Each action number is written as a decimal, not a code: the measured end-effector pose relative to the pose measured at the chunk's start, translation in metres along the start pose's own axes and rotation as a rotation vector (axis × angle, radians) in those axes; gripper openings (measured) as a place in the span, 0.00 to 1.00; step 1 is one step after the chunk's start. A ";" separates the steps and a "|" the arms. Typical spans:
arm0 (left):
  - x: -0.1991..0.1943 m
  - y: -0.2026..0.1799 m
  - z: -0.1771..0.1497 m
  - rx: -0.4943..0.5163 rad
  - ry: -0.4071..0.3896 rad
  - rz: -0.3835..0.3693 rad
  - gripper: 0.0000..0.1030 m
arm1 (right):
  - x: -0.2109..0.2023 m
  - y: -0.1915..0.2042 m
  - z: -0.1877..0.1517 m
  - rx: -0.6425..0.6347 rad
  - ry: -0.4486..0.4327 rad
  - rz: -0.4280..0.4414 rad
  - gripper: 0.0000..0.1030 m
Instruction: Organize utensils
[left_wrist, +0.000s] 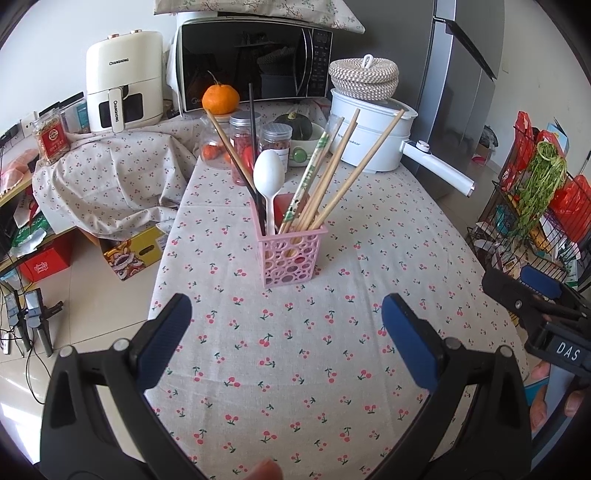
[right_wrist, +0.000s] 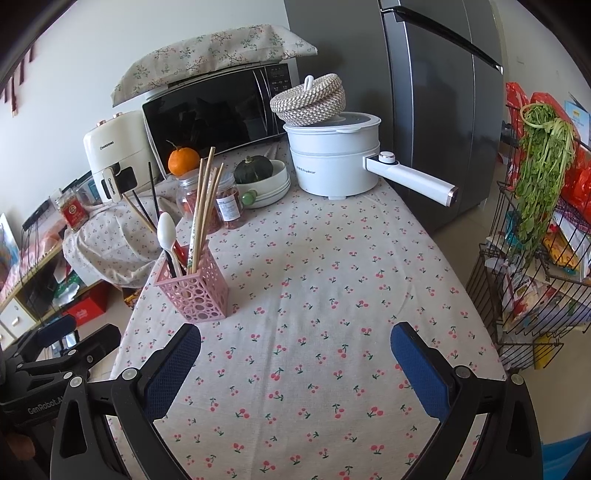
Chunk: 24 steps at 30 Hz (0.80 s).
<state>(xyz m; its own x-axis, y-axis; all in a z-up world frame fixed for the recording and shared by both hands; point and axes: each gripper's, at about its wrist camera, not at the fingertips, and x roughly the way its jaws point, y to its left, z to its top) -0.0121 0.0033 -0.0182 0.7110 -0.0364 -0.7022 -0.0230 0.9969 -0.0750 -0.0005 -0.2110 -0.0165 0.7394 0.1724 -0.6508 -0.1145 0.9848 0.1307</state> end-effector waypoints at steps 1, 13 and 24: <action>0.000 0.000 0.000 0.000 0.001 0.000 0.99 | 0.000 0.000 0.000 0.000 0.000 0.000 1.00; 0.002 0.001 0.000 -0.019 0.017 -0.019 0.99 | 0.000 0.000 0.000 0.001 0.000 0.001 1.00; 0.002 0.000 -0.002 -0.019 0.020 -0.004 0.99 | 0.001 -0.002 -0.001 0.009 0.007 0.001 1.00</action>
<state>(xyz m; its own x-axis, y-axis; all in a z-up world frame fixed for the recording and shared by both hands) -0.0116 0.0032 -0.0211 0.6972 -0.0415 -0.7156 -0.0339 0.9953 -0.0907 0.0001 -0.2127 -0.0179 0.7348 0.1737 -0.6557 -0.1096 0.9843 0.1381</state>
